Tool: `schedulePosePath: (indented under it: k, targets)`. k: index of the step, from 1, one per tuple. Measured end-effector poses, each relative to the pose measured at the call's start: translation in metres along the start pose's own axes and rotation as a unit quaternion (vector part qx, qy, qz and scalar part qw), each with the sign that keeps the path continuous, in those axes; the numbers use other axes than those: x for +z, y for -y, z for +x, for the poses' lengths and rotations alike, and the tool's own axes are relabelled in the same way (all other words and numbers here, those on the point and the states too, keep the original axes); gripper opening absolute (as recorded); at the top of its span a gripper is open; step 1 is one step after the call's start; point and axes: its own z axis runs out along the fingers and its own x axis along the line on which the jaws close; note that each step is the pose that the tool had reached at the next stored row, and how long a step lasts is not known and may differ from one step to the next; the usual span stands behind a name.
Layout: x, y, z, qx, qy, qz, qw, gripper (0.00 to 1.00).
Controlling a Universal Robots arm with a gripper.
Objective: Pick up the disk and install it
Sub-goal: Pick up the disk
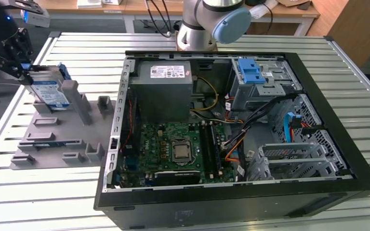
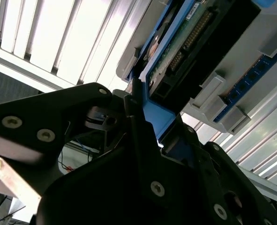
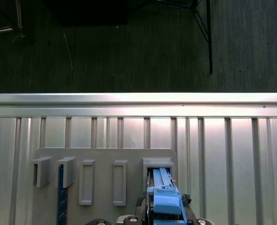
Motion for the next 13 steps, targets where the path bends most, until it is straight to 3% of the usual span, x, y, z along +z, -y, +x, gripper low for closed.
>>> schedulePosePath:
  k: [2,3,13]
  targets:
    - [0.0000,0.0000,0.0000,0.000,0.0000,0.0000,1.0000,0.38]
    - [0.0000,0.0000,0.0000,0.000,0.0000,0.0000,1.0000,0.45]
    - [-0.0010,0.0000,0.0000,0.000,-0.0001,0.0001,1.0000,0.45]
